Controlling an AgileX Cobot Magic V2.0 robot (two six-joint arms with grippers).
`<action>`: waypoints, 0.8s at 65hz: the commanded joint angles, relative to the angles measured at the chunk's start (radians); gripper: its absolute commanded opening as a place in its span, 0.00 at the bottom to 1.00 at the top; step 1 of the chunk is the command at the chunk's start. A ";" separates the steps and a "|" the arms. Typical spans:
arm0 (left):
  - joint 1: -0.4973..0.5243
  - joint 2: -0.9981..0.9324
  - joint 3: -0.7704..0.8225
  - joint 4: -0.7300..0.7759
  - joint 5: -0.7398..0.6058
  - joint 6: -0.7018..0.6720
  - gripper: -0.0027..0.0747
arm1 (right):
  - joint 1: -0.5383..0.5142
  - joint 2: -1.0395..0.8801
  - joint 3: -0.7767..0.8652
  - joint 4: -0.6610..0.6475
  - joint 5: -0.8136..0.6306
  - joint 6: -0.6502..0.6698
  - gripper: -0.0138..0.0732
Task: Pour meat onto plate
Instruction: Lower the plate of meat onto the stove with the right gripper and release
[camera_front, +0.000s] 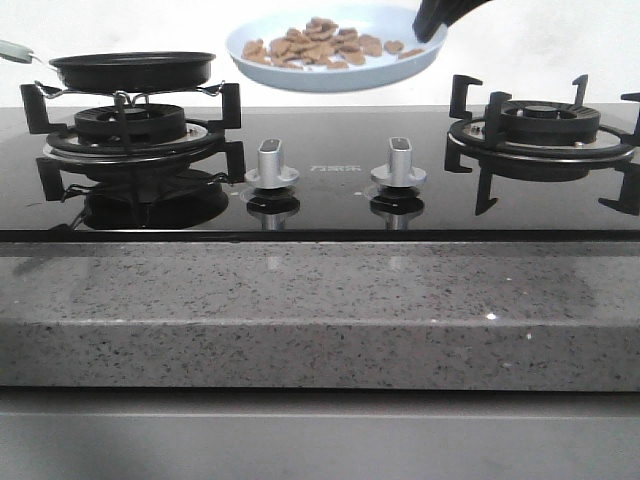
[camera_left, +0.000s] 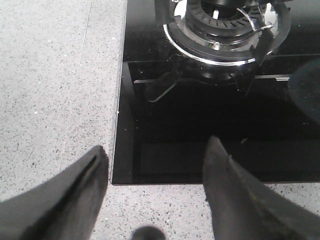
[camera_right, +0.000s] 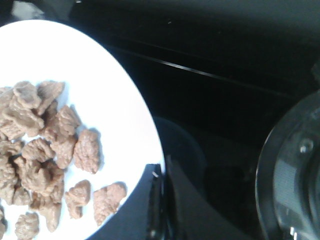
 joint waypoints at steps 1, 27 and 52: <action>-0.008 -0.003 -0.026 0.000 -0.071 -0.007 0.56 | -0.003 -0.005 -0.082 0.012 -0.043 -0.007 0.08; -0.008 -0.003 -0.026 0.000 -0.071 -0.007 0.56 | -0.004 0.117 -0.134 -0.031 -0.064 -0.008 0.11; -0.008 -0.003 -0.026 0.000 -0.071 -0.007 0.56 | -0.004 0.101 -0.134 -0.057 -0.035 -0.008 0.62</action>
